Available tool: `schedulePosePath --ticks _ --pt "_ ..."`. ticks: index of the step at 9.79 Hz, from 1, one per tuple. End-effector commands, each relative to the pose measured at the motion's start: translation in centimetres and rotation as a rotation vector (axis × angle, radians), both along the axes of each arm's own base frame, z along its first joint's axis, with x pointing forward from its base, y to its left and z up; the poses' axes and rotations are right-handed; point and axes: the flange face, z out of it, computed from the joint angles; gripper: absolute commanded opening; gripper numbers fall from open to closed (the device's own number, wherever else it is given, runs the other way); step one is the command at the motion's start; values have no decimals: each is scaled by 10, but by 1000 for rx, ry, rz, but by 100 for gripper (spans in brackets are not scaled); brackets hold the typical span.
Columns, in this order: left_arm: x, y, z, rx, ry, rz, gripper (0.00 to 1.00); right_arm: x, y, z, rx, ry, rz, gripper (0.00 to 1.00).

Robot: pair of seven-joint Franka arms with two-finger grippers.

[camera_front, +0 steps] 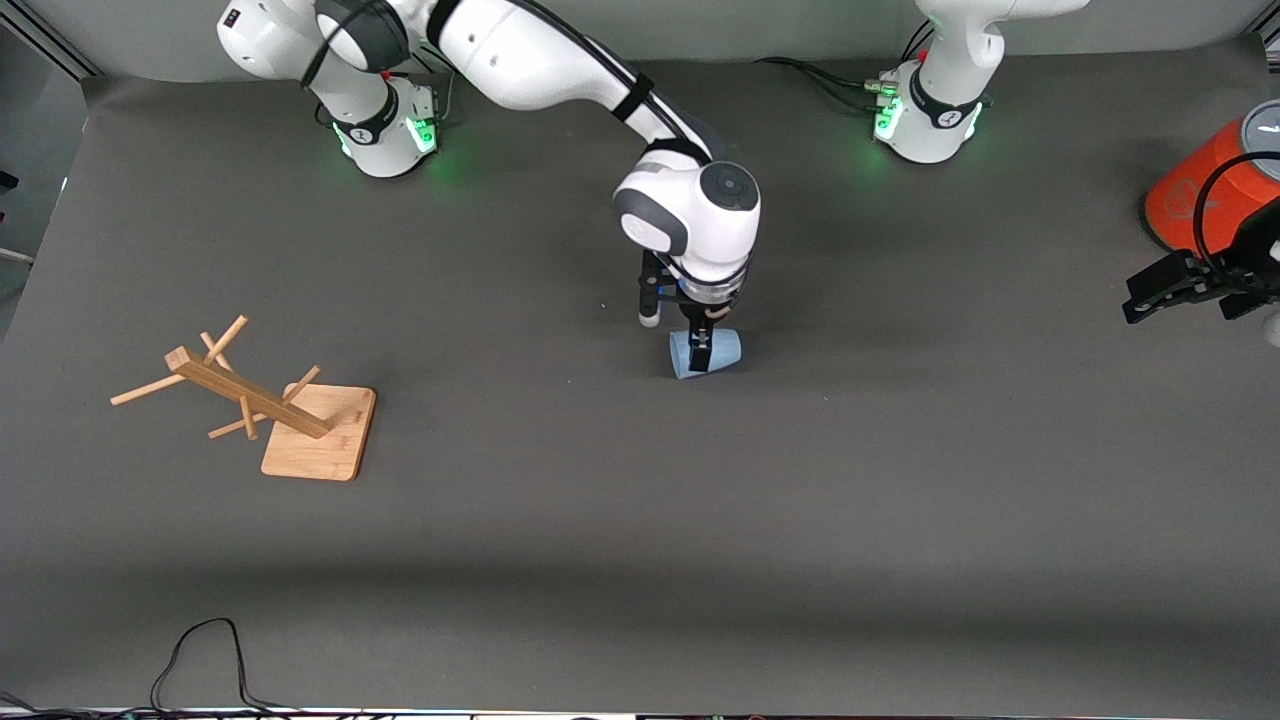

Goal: Rotate and upright cup with both arms
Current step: 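Lay the cup on its side and open the right gripper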

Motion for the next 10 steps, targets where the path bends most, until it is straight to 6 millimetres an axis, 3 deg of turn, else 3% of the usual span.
schedulePosePath --ticks 1,2,3,4,6,7,9,10 --pt "-7 -5 0 8 52 102 100 15 -37 96 11 45 -3 100" --pt "-9 -10 -3 9 74 148 100 21 -59 137 41 113 48 100" --pt "-9 -21 -5 14 81 141 100 32 -96 182 54 165 93 100" --pt "-3 -39 -20 20 106 161 100 43 -141 221 54 225 165 100" --pt "12 -120 -65 99 140 235 100 62 -239 287 77 299 334 100" --pt "16 -172 -89 151 144 270 100 69 -295 311 84 315 444 100" --pt "9 -275 -138 225 146 321 100 79 -413 345 105 341 687 100" --pt "5 -315 -170 265 150 366 100 84 -462 355 113 343 800 100"
